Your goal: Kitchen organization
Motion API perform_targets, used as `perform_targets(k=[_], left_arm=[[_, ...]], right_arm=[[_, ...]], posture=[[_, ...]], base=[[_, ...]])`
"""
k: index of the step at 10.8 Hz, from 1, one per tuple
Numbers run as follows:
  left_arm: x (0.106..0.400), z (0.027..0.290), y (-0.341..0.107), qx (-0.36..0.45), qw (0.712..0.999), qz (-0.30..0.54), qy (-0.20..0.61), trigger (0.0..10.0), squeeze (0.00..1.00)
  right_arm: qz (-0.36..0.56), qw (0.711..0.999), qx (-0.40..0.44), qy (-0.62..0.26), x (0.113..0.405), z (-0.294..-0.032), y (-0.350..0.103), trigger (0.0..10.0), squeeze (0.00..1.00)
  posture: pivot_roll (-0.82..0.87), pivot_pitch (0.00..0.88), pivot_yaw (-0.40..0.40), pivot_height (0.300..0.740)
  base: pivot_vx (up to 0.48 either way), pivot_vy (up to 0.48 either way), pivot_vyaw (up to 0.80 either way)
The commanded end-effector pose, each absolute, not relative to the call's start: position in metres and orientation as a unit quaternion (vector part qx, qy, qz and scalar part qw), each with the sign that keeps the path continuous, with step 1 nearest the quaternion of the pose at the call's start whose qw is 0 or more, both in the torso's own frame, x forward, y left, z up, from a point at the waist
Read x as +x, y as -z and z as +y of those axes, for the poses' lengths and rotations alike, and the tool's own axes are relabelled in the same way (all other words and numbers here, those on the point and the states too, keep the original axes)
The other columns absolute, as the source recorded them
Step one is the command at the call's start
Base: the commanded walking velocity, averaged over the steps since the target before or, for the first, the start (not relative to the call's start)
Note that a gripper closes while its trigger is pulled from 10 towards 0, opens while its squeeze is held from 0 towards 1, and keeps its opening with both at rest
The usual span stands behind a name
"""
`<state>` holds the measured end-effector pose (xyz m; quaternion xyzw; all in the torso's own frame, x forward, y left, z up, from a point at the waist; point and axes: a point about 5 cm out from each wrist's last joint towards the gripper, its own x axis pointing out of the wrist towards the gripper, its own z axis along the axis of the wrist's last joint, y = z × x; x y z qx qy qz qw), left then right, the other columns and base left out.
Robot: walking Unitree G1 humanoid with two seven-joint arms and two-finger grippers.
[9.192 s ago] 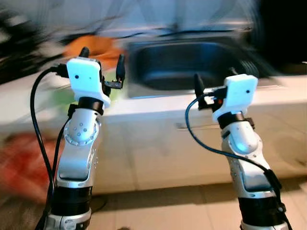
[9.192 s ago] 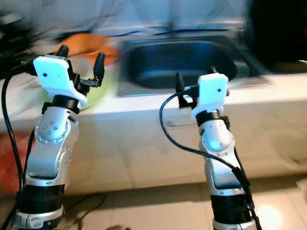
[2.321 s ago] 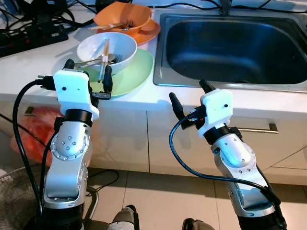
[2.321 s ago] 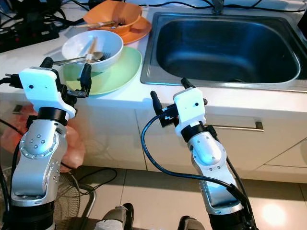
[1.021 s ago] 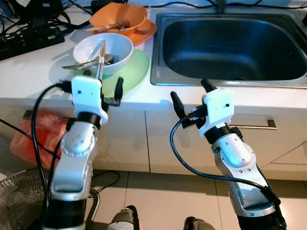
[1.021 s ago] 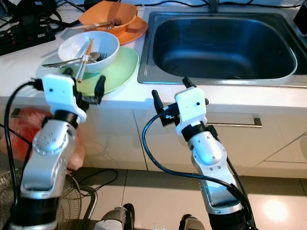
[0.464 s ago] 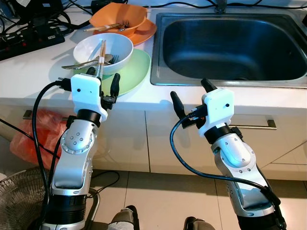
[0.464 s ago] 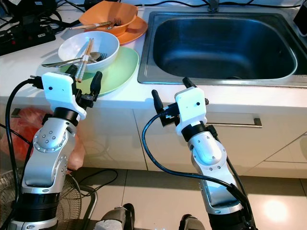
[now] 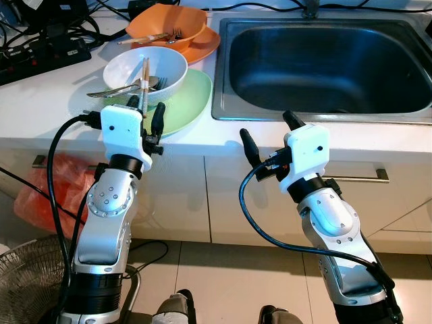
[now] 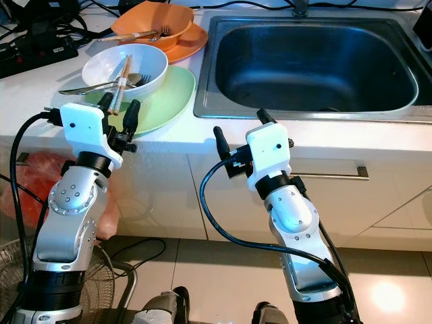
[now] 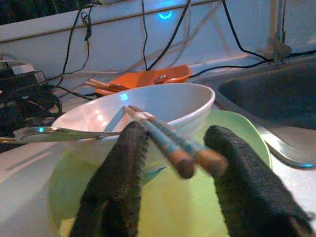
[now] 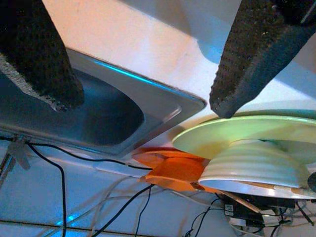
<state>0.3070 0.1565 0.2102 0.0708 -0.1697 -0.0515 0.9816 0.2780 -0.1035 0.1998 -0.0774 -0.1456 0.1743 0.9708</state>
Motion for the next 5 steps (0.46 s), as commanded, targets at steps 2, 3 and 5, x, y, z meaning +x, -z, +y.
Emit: perform_targets(k=[2, 3, 5], left_arm=[[0.3068, 0.1566, -0.2092, 0.073, 0.981, -0.172, 0.06, 0.0, 0.0], [0.3067, 0.1563, -0.2095, 0.072, 0.98, -0.174, 0.061, 0.0, 0.0], [0.3064, 0.1559, -0.2103, 0.072, 0.98, -0.176, 0.061, 0.0, 0.0]], right_arm=[[-0.145, 0.971, -0.082, -0.174, 0.2777, -0.1033, -0.1981, 10.0, 0.0], [-0.144, 0.97, -0.082, -0.175, 0.2774, -0.1034, -0.1979, 10.0, 0.0], [-0.144, 0.97, -0.082, -0.179, 0.2762, -0.1025, -0.1975, 10.0, 0.0]], posture=[[0.04, 0.177, 0.053, 0.74], [0.04, 0.177, 0.052, 0.74], [0.04, 0.179, 0.053, 0.74]], base=[[0.0, 0.0, 0.0], [0.0, 0.0, 0.0], [0.0, 0.0, 0.0]])
